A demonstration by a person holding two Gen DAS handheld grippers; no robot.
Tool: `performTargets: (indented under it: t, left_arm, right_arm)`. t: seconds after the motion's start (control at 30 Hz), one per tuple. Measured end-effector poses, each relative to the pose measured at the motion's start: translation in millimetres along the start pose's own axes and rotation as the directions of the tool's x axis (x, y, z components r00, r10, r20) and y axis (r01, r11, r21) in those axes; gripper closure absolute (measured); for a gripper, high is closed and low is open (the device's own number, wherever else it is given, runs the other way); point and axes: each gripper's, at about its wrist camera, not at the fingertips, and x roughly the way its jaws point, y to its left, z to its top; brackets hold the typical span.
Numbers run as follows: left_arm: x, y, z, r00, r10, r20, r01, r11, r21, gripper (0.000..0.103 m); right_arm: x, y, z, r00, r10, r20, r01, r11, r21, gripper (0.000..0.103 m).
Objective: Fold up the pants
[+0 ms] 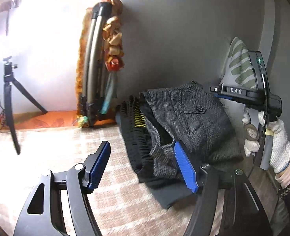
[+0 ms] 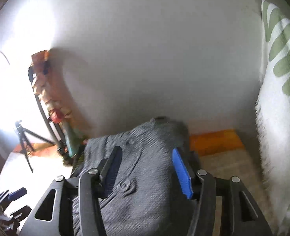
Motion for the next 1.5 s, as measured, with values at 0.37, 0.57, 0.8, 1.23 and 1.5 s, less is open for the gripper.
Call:
performTargets:
  t: [0.37,0.57,0.8,1.23,1.5]
  left_arm:
    - [-32.5,22.7,-16.7,0.999,0.053,-0.003,-0.053,0.999,0.006,0.036]
    - [-26.5,21.0,-16.9,0.998,0.058,-0.018,-0.058,0.998,0.002,0.036]
    - [-43.9,7.9,-17.2,0.999,0.027,-0.021,-0.027,1.0,0.003,0.036]
    - [-103.7,-6.1,-26.1,0.999,0.002,-0.04,-0.001,0.999,0.043,0.028]
    - [-154.8,-6.9,-38.3,1.0,0.019,0.006,-0.019,0.997,0.072,0.024]
  right_arm:
    - [59.1,0.5,-28.3,0.985,-0.133,-0.112,0.136,0.991,0.018,0.04]
    - [78.8,-2.1,-40.4,0.986,-0.139,-0.087,0.139,0.99,0.0,0.036]
    - [52.2,13.8,-18.6,0.982,-0.172,-0.08,0.17,0.985,-0.029,0.039]
    - [-76.2,52.2,-53.5,0.995,-0.104,0.002,0.103,0.994,0.043,0.027]
    - [-146.3,92.0,-91.8,0.99,-0.131,0.051,0.132,0.991,-0.002,0.017]
